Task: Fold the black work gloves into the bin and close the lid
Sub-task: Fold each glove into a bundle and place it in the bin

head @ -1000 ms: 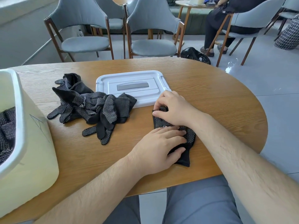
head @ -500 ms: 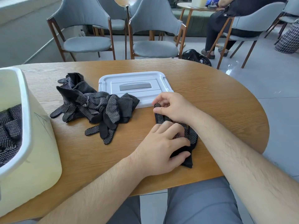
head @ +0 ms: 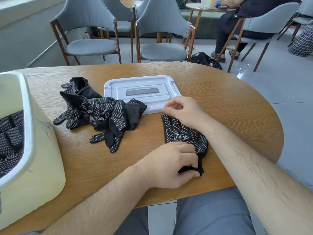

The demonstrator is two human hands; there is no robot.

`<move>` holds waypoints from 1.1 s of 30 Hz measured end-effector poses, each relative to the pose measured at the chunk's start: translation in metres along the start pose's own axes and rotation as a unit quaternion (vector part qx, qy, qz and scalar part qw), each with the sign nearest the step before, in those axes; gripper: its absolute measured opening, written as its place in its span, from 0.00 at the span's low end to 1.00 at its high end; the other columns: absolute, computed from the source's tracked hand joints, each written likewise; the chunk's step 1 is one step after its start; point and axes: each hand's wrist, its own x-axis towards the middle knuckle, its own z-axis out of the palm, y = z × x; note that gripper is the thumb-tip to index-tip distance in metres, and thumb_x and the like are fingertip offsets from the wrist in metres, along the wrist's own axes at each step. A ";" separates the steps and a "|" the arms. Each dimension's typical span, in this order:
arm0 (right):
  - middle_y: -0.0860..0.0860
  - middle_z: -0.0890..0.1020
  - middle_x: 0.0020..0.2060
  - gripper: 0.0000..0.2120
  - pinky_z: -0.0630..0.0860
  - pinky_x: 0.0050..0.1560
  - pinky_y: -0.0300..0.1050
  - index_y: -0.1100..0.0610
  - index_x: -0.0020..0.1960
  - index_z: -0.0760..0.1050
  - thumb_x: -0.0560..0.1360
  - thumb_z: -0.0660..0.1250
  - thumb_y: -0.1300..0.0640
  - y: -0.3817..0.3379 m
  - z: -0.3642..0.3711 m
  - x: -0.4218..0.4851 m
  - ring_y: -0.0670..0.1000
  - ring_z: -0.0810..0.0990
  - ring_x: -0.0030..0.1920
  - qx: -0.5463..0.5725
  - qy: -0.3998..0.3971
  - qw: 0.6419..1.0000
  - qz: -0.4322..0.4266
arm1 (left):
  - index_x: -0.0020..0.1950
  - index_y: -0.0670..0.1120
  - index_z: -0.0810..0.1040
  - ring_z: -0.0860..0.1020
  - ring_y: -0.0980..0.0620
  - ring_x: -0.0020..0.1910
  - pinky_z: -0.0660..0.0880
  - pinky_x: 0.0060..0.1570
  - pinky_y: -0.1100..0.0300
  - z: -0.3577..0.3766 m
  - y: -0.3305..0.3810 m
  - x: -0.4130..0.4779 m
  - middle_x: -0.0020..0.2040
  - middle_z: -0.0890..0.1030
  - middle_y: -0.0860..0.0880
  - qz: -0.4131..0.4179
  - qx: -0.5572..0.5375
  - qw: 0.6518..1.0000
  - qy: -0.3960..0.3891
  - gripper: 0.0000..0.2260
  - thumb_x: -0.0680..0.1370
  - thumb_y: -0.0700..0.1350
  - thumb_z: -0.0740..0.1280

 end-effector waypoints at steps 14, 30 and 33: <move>0.38 0.76 0.43 0.01 0.70 0.65 0.52 0.44 0.49 0.76 0.80 0.67 0.49 0.006 -0.011 -0.010 0.47 0.71 0.53 -0.166 -0.023 0.984 -0.058 | 0.44 0.50 0.79 0.72 0.54 0.42 0.70 0.46 0.54 -0.004 0.004 0.004 0.41 0.73 0.56 -0.082 0.050 0.994 0.047 0.08 0.78 0.53 0.68; 0.43 0.81 0.46 0.16 0.72 0.47 0.40 0.46 0.56 0.76 0.73 0.77 0.51 0.012 -0.012 -0.008 0.42 0.75 0.42 0.008 -0.003 1.000 -0.011 | 0.47 0.53 0.80 0.72 0.55 0.46 0.71 0.49 0.53 -0.003 0.000 0.004 0.45 0.75 0.57 -0.083 0.055 0.995 0.020 0.08 0.74 0.56 0.73; 0.43 0.80 0.46 0.11 0.76 0.51 0.44 0.47 0.57 0.77 0.76 0.71 0.47 0.018 -0.019 -0.008 0.42 0.76 0.44 0.019 0.094 0.995 0.022 | 0.53 0.53 0.81 0.74 0.54 0.55 0.69 0.54 0.52 -0.004 -0.002 0.003 0.54 0.77 0.57 -0.134 0.065 0.984 0.095 0.10 0.77 0.57 0.68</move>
